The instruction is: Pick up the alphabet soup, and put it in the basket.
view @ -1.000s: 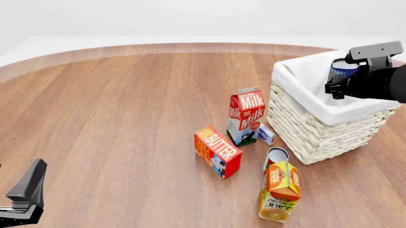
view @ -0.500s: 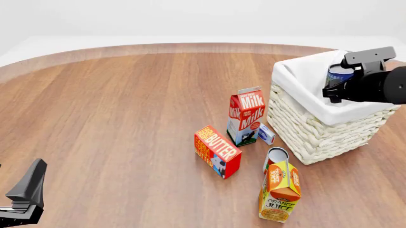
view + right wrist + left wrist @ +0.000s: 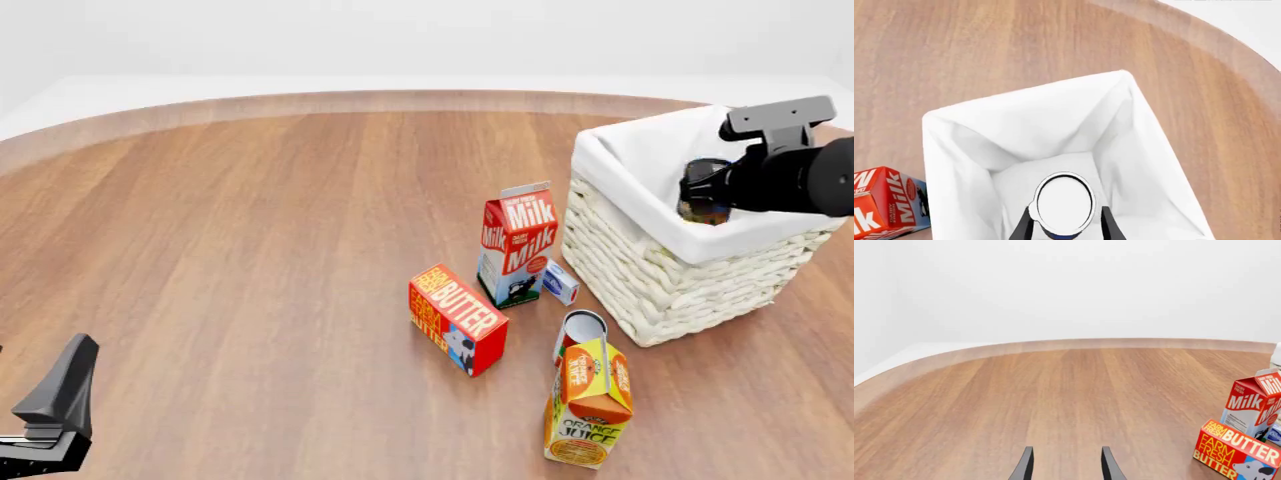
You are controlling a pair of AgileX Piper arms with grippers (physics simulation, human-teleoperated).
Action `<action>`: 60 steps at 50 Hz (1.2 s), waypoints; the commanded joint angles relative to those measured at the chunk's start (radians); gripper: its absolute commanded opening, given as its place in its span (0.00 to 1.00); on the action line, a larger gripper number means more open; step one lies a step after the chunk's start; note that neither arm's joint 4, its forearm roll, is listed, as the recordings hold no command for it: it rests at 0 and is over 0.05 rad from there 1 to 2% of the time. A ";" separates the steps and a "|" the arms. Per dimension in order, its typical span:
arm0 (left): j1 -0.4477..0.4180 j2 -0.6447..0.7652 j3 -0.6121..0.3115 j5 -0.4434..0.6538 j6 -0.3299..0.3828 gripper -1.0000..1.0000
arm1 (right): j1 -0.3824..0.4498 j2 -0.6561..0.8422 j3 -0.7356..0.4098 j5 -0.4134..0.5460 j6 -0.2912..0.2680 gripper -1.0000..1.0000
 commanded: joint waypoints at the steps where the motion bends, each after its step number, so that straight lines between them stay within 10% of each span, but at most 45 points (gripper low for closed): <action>1: 0.000 0.000 0.000 0.000 0.000 1.00 | -0.016 -0.007 -0.017 -0.004 0.019 1.00; 60: 0.000 0.000 0.000 0.000 0.000 1.00 | -0.038 -0.228 0.050 -0.001 0.063 1.00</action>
